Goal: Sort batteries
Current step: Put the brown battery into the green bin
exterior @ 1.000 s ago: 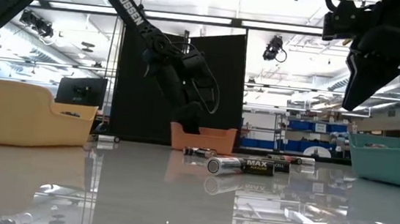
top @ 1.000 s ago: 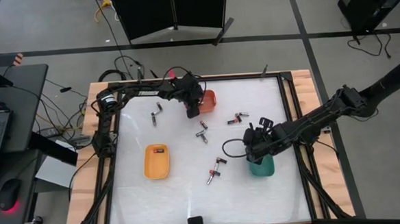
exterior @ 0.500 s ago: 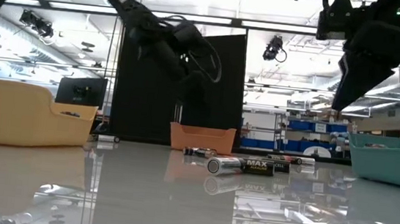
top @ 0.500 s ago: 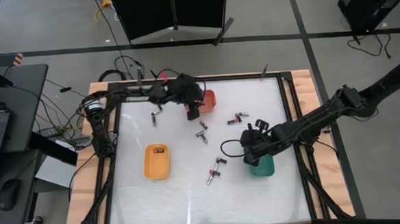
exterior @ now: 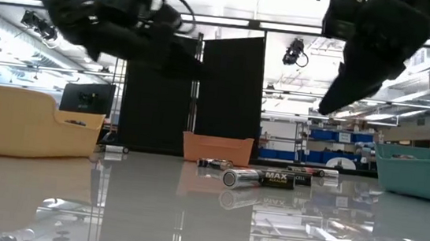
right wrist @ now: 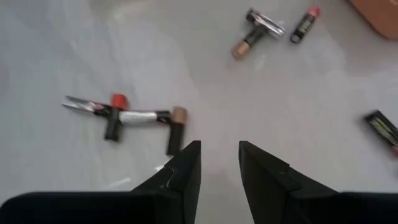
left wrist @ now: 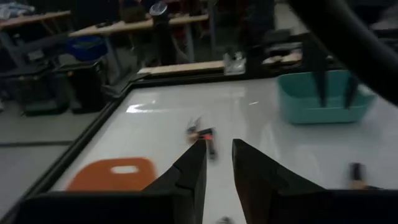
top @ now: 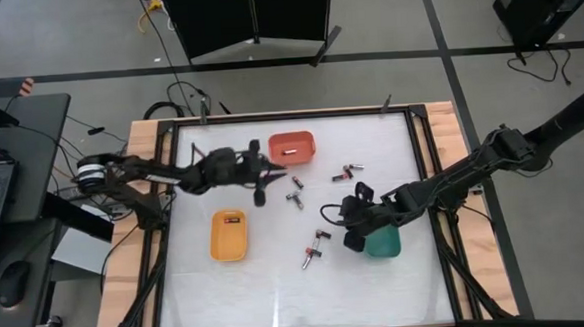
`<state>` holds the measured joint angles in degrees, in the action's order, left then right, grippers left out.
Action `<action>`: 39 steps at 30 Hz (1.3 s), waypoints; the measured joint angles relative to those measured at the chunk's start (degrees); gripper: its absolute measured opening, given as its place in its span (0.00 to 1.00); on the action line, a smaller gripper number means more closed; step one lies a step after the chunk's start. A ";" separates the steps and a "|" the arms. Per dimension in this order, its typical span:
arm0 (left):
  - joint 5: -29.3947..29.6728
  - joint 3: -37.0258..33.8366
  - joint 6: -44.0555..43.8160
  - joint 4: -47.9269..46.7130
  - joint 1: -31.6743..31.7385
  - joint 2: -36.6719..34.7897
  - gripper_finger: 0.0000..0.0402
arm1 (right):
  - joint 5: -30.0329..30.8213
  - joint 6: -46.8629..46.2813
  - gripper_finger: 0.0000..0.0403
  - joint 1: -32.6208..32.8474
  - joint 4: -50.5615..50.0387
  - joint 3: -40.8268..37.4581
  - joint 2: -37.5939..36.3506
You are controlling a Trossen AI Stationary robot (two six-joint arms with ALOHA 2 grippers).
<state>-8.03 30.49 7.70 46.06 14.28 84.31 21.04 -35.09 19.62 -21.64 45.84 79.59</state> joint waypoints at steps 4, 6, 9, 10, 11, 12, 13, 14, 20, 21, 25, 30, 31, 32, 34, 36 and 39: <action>0.26 -4.63 -0.47 5.01 -2.77 -1.43 0.21 | -0.13 -0.55 0.30 -0.15 3.80 0.00 0.72; 0.99 -6.12 -0.50 7.09 -4.03 -1.40 0.21 | -0.17 -0.63 0.30 -0.22 4.49 0.00 1.83; 2.23 -7.64 -0.46 9.71 -5.84 -1.37 0.21 | -0.35 -0.41 0.30 -0.45 5.42 0.00 3.85; 2.50 -7.97 -0.39 10.54 -6.31 -1.37 0.21 | -0.35 -0.38 0.31 -0.61 5.81 -0.02 4.65; 2.85 -8.31 -0.36 11.36 -6.65 -1.37 0.21 | -0.51 -0.31 0.32 -0.88 6.39 -0.02 5.49; 2.93 -8.68 -0.35 11.87 -7.01 -1.37 0.21 | -0.70 -0.27 0.32 -1.20 6.75 -0.02 6.27; 2.94 -8.92 -0.35 12.54 -7.30 -1.37 0.21 | -1.15 -0.27 0.33 -1.54 6.95 -0.02 7.03; 3.01 -9.15 -0.35 13.09 -7.39 -1.37 0.21 | -1.65 -0.27 0.34 -1.96 7.30 -0.02 7.81; 3.06 -9.39 -0.46 13.31 -7.59 -1.37 0.21 | -4.69 0.78 0.40 -3.71 6.18 -0.02 9.17; 3.08 -9.39 -0.48 13.29 -7.59 -1.37 0.21 | -4.91 0.82 0.41 -3.83 5.24 -0.02 8.65; 3.49 -9.39 -0.46 13.33 -7.56 -1.37 0.21 | -5.07 2.02 0.43 -4.17 4.00 -0.02 6.73; 5.19 -9.37 -0.42 13.24 -7.54 -1.35 0.21 | -5.20 3.14 0.44 -5.11 4.03 -0.02 6.98; 5.21 -9.37 -0.42 13.25 -7.54 -1.35 0.21 | -5.26 3.36 0.44 -5.24 4.00 -0.02 7.37; 5.22 -9.37 -0.40 13.22 -7.54 -1.35 0.21 | -5.38 3.58 0.44 -5.41 3.90 -0.02 7.64; 5.20 -9.35 -0.44 13.19 -7.54 -1.35 0.21 | -5.70 3.76 0.43 -5.66 4.46 -0.02 8.27; 5.20 -9.35 -0.44 12.92 -7.54 -1.35 0.21 | -5.82 3.80 0.43 -5.68 5.03 -0.02 8.67; 5.20 -9.33 -0.46 12.54 -7.54 -1.35 0.21 | -5.92 3.80 0.43 -5.67 6.17 -0.02 9.22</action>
<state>-2.83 21.16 7.25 58.60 6.74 82.96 15.11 -31.28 13.95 -15.47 45.82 88.82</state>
